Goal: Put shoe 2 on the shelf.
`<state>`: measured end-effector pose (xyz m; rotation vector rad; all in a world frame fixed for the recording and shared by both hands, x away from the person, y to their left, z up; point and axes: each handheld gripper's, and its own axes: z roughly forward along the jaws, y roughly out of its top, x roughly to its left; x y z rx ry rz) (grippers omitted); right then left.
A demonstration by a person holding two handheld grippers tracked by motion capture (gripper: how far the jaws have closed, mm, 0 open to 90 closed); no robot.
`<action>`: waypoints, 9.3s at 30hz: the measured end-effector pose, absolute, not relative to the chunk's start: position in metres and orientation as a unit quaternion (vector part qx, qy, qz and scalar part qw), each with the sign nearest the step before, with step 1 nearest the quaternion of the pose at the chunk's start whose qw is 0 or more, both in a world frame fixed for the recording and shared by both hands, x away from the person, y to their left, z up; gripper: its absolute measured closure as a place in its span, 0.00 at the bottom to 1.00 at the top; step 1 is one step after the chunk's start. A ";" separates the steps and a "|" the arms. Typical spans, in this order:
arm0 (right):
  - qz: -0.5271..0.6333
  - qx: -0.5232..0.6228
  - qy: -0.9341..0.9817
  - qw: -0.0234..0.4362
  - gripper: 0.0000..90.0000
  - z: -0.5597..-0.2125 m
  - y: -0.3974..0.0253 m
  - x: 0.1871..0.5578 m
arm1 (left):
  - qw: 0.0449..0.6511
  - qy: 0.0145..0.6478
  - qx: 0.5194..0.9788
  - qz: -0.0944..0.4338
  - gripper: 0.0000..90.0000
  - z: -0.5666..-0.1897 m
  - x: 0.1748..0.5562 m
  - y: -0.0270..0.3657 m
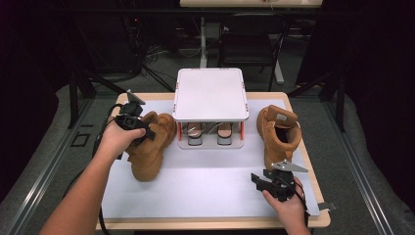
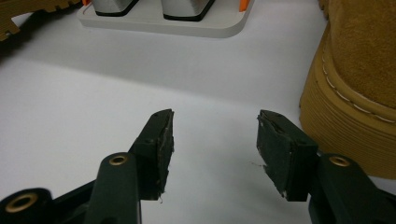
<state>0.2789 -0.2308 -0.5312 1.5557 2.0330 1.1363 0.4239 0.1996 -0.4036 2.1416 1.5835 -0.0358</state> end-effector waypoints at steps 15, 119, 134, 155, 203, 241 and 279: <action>0.400 0.548 0.715 0.169 0.51 -0.531 -0.231 0.279 | 0.221 0.568 0.792 -0.030 0.88 -0.414 0.421 0.185; 0.397 0.545 0.720 0.162 0.51 -0.532 -0.226 0.278 | 0.051 0.594 0.802 -0.014 0.90 -0.447 0.402 0.209; 0.363 0.548 0.739 0.148 0.57 -0.517 -0.222 0.277 | 0.063 0.579 0.813 -0.011 0.88 -0.453 0.392 0.209; 0.219 0.547 0.803 0.089 0.60 -0.453 -0.233 0.321 | 0.059 0.571 0.819 -0.013 0.83 -0.456 0.394 0.208; 0.063 0.598 0.798 0.036 0.66 -0.391 -0.236 0.427 | 0.058 0.569 0.820 -0.011 0.82 -0.457 0.394 0.208; 0.025 0.544 0.839 0.011 0.86 -0.413 -0.216 0.386 | 0.054 0.568 0.821 -0.009 0.82 -0.457 0.394 0.207; 0.057 0.557 0.828 0.023 0.74 -0.360 -0.236 0.365 | 0.051 0.567 0.822 -0.009 0.82 -0.457 0.395 0.206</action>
